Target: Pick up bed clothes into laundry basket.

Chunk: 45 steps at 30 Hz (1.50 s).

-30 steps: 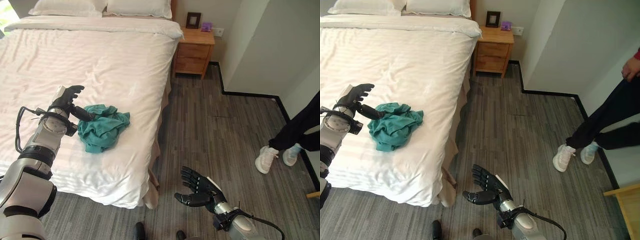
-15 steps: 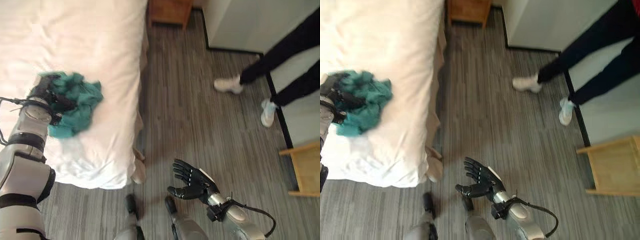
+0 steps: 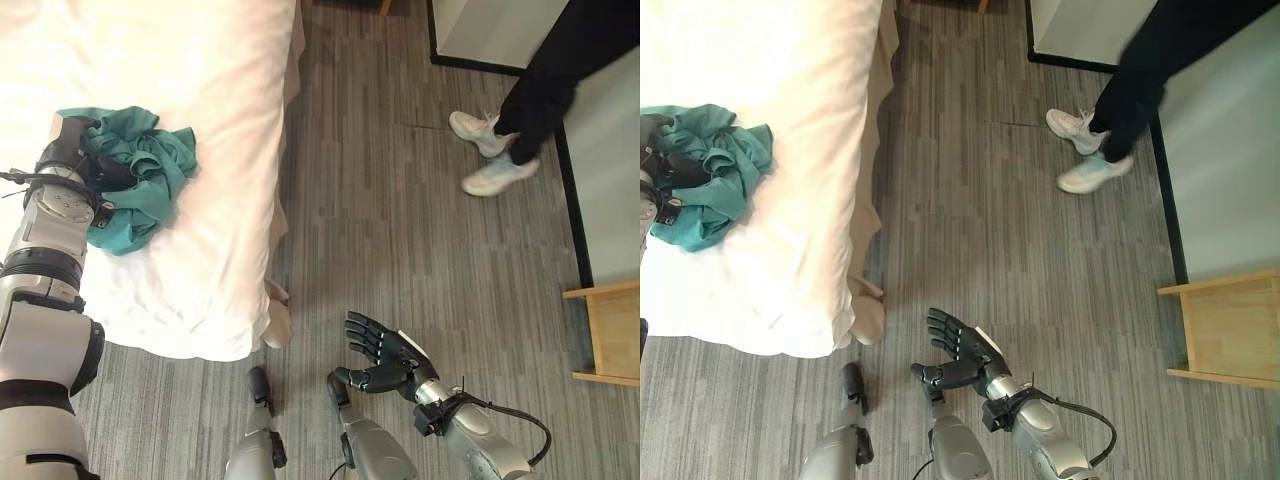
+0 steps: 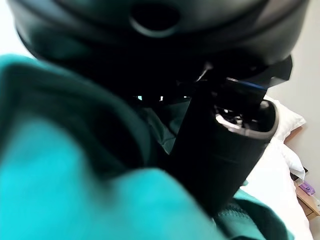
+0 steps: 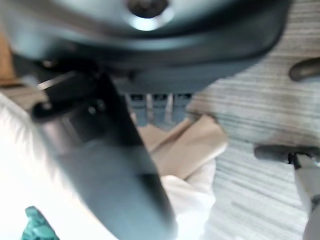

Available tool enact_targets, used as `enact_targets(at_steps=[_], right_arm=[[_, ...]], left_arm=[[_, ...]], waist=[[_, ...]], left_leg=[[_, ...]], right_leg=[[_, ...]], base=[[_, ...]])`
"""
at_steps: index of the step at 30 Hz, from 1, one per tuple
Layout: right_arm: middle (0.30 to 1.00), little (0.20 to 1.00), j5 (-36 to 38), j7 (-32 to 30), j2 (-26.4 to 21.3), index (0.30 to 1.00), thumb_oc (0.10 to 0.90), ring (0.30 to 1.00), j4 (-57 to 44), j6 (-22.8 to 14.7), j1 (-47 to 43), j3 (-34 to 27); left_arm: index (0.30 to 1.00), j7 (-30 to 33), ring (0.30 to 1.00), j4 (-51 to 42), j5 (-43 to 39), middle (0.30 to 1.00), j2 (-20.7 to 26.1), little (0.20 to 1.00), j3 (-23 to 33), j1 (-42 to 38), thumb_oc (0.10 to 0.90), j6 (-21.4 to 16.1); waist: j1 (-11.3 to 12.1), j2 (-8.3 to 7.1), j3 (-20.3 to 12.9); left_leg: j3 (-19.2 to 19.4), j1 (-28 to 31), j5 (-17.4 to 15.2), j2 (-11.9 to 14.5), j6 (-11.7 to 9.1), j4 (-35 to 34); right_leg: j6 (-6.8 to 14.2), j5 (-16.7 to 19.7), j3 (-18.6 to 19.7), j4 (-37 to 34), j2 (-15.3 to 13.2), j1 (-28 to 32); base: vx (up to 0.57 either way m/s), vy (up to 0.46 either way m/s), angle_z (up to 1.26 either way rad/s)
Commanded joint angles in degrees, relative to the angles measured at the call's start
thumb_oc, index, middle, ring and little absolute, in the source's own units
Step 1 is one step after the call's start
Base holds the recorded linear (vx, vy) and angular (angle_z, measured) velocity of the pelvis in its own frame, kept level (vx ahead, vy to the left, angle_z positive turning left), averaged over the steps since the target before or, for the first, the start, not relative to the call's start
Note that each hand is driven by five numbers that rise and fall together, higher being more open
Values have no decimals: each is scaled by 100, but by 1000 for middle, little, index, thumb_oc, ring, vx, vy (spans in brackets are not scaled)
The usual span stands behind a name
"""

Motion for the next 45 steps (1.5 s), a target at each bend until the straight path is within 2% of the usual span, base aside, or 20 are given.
enact_targets(at_steps=[1,6,9,16,18,21,22,24,25,26,27,28,30,32,35,39,41,43,44,45], right_arm=[[900,900,121,263,-107,900,800,900,-568,-371,181,-179],[900,900,-53,282,-117,900,800,900,-473,-353,229,-292],[900,900,-151,287,-84,900,800,900,-427,-347,280,-393],[900,900,-381,280,-28,900,800,900,-375,-355,342,-594],[900,900,-499,252,18,900,800,900,-372,-384,373,-705],[900,900,-698,130,95,900,800,900,-382,-448,380,-906],[900,900,-857,9,142,900,800,900,-477,-535,382,-1076],[900,900,-1038,-216,144,900,800,900,-541,-687,403,-1480],[900,900,-1038,-216,142,900,800,900,-542,-687,405,-1479],[900,900,-1081,-506,216,900,800,900,-575,-820,414,-2015],[900,900,-1081,-507,207,900,800,900,-584,-816,429,-2016],[900,900,-1074,-776,248,900,800,900,-546,-931,467,-2569],[900,900,-1077,-1152,240,900,800,900,-426,-1044,496,-3238],[900,900,-882,-1435,329,900,800,900,-277,-1151,445,-3645],[900,900,-878,-1552,217,900,800,900,-120,-1196,503,-4078],[900,900,-864,-1555,196,900,800,900,-150,-1253,537,-4130],[900,900,-832,-1530,228,900,800,900,-237,-1276,548,-4072],[900,900,-780,-1511,295,900,800,900,-249,-1256,474,-3977],[900,900,-780,-1512,304,900,800,900,-249,-1255,461,-3978],[900,900,-763,-1549,434,900,800,900,-401,-1236,584,-3906]], left_arm=[[300,243,300,-622,-1064,300,136,300,204,36,400,-596],[300,274,300,-1787,-2294,300,315,300,351,163,400,-1004],[300,356,300,-2870,-2800,300,502,300,439,325,400,-1275],[300,365,300,-4809,-3146,300,614,300,957,1345,400,-1704],[300,257,300,-5741,-3306,300,260,300,1573,2413,400,-1837],[300,62,300,-6807,-3455,300,-727,300,2346,3955,400,-1897],[300,4,300,-7068,-3503,300,-1262,300,2559,4505,400,-1900],[300,-138,300,-7310,-3428,300,-1999,300,2785,5496,400,-1808],[300,-137,300,-7314,-3426,300,-2001,300,2787,5501,400,-1806],[300,-174,300,-7294,-3447,300,-2607,300,2907,6297,400,-1710],[300,-177,300,-7308,-3447,300,-2619,300,2908,6316,400,-1704],[300,-226,300,-7138,-3561,300,-3002,300,3127,6946,400,-1606],[300,-104,300,-6990,-3381,300,-3158,300,3335,7411,400,-1501],[300,-310,300,-7047,-3785,300,-3260,300,3333,7515,400,-1428],[300,-402,300,-7156,-3237,300,-2768,300,3480,7357,400,-1372],[300,-439,300,-7400,-3353,300,-2569,300,3362,6764,400,-1565],[300,-395,300,-7381,-3280,300,-2363,300,3134,6239,400,-1624],[300,-292,300,-7306,-3096,300,-2150,300,2939,5892,400,-1646],[300,-289,300,-7292,-3094,300,-2140,300,2937,5871,400,-1652],[300,-101,300,-7165,-2935,300,-2054,300,2723,5603,400,-1591]], waist=[[194,96,-472],[284,311,-810],[353,406,-997],[461,479,-1313],[516,465,-1411],[560,433,-1462],[563,416,-1465],[574,444,-1464],[574,445,-1464],[579,425,-1457],[583,434,-1459],[592,438,-1453],[589,443,-1456],[572,450,-1462],[511,473,-1467],[289,446,-1303],[83,397,-1051],[-53,370,-887],[-33,354,-893],[-68,410,-839]], left_leg=[[-324,507,-740,-85,-365,5],[-365,829,-850,-139,-358,5],[-400,1008,-896,-157,-354,5],[-501,1347,-977,-177,-334,5],[-537,1474,-1007,-190,-320,5],[-546,1575,-1037,-198,-299,5],[-538,1595,-1047,-200,-283,5],[-515,1679,-1084,-223,-236,10],[-514,1681,-1084,-223,-236,9],[-492,1743,-1116,-239,-191,16],[-489,1754,-1121,-239,-190,15],[-466,1797,-1157,-265,-147,27],[-458,1819,-1188,-291,-109,36],[-452,1825,-1204,-308,-78,42],[-428,1829,-1216,-340,-60,40],[-288,1788,-1197,-358,-65,29],[6,1680,-1200,-344,-83,18],[375,1428,-1064,-194,-143,5],[398,1395,-1028,-194,-149,5],[630,1324,-885,21,-179,5]], right_leg=[[361,347,-349,-254,-387,-312],[360,220,-472,-257,-458,57],[361,147,-547,-250,-484,256],[335,-33,-663,-169,-503,603],[306,-116,-658,-97,-509,714],[264,-175,-631,-56,-507,777],[252,-188,-616,-42,-508,772],[236,-207,-572,-12,-511,814],[236,-207,-571,-13,-511,817],[222,-208,-533,-16,-530,871],[223,-211,-530,-17,-529,880],[227,-222,-506,-14,-542,915],[225,-230,-480,1,-554,921],[236,-242,-457,33,-569,909],[267,-238,-425,103,-598,853],[362,-65,-270,234,-616,587],[535,387,-183,247,-629,192],[658,711,-206,177,-610,-178],[650,753,-181,171,-605,-219],[574,571,-434,419,-662,-260]], base=[[60,13,15],[84,13,21],[74,5,10],[62,-5,14],[58,0,0],[16,3,-3],[-6,24,-3],[2,31,-5],[0,0,0],[0,0,0],[13,35,-5],[6,35,-5],[11,37,-14],[1,30,-12],[-18,47,2],[-82,53,-9],[-269,39,-35],[-263,-27,-93],[-149,-65,-119],[-164,-27,-107]])
